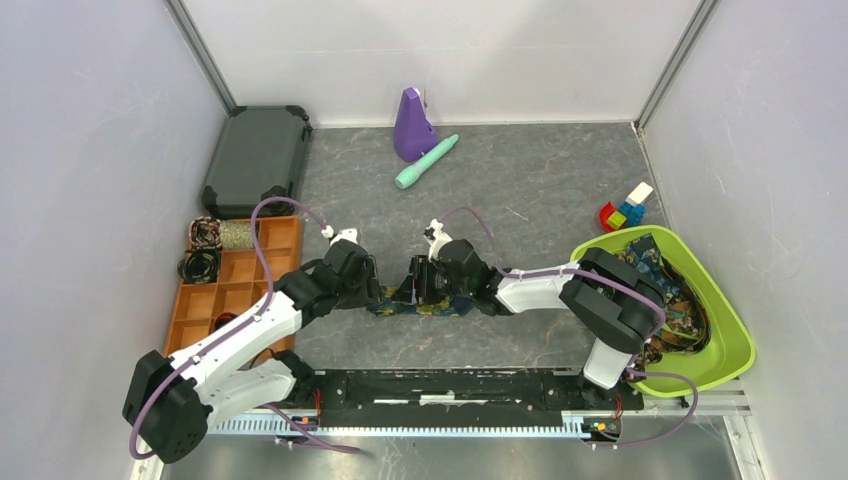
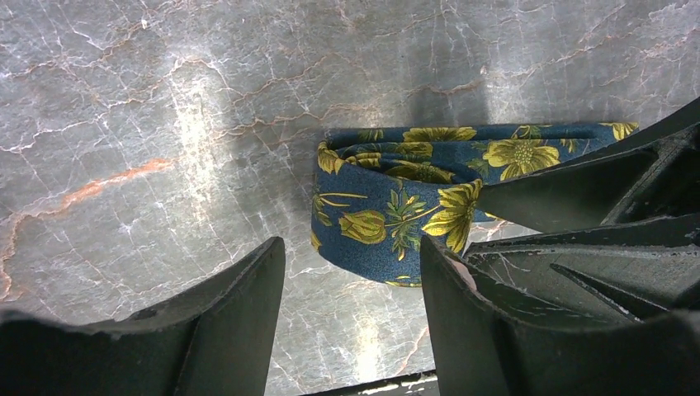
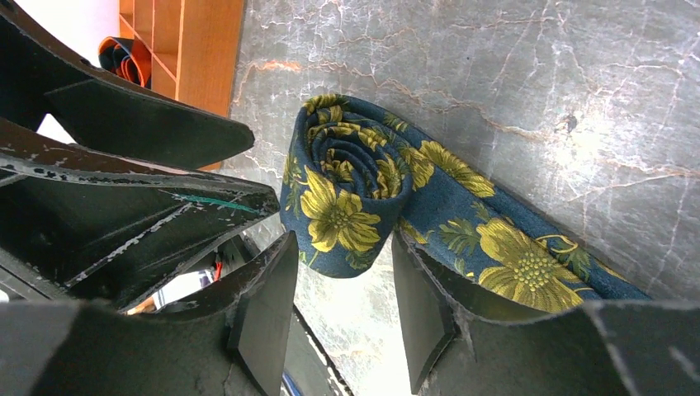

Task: Roll the ties
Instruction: Roll the tie at the center of the board.

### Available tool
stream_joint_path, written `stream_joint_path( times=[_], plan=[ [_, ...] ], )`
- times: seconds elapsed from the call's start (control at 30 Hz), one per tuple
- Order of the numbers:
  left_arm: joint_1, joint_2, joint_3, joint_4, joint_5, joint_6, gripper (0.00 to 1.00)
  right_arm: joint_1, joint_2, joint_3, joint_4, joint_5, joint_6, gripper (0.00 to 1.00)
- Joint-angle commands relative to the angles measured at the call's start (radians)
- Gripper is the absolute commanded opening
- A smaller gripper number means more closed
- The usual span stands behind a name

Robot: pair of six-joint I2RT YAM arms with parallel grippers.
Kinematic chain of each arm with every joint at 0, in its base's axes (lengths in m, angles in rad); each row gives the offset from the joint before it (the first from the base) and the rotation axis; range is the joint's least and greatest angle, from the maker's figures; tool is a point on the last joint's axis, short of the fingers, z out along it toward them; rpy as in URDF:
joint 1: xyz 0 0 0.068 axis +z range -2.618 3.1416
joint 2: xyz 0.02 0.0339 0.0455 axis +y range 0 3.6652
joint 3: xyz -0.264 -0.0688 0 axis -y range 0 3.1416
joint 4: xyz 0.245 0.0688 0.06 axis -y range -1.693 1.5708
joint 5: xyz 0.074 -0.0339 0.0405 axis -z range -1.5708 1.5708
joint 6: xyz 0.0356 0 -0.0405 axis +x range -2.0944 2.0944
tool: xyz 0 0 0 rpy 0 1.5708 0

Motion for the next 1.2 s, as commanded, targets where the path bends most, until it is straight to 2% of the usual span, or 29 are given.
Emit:
stream_joint_path(
  times=[0.0, 0.2, 0.4, 0.63, 0.83, 1.17],
  plan=[
    [0.006, -0.021, -0.014, 0.043, 0.004, -0.030, 0.67, 0.007, 0.020, 0.032, 0.065, -0.021, 0.006, 0.52],
    [0.006, -0.078, -0.044, 0.071, 0.004, -0.034, 0.68, 0.007, 0.056, 0.040, 0.072, -0.028, 0.008, 0.51],
    [0.006, -0.170, -0.106, 0.126, -0.020, -0.047, 0.73, 0.005, 0.066, 0.028, 0.073, -0.013, 0.003, 0.48],
    [0.006, -0.191, -0.145, 0.172, -0.006, -0.026, 0.75, -0.017, 0.069, 0.009, 0.070, -0.011, -0.010, 0.42],
    [0.009, -0.237, -0.204, 0.268, 0.021, -0.001, 0.81, -0.034, 0.097, 0.019, 0.069, -0.017, -0.032, 0.41],
    [0.015, -0.272, -0.227, 0.282, -0.029, 0.017, 0.85, -0.054, 0.121, 0.029, 0.089, -0.048, -0.042, 0.40]
  ],
)
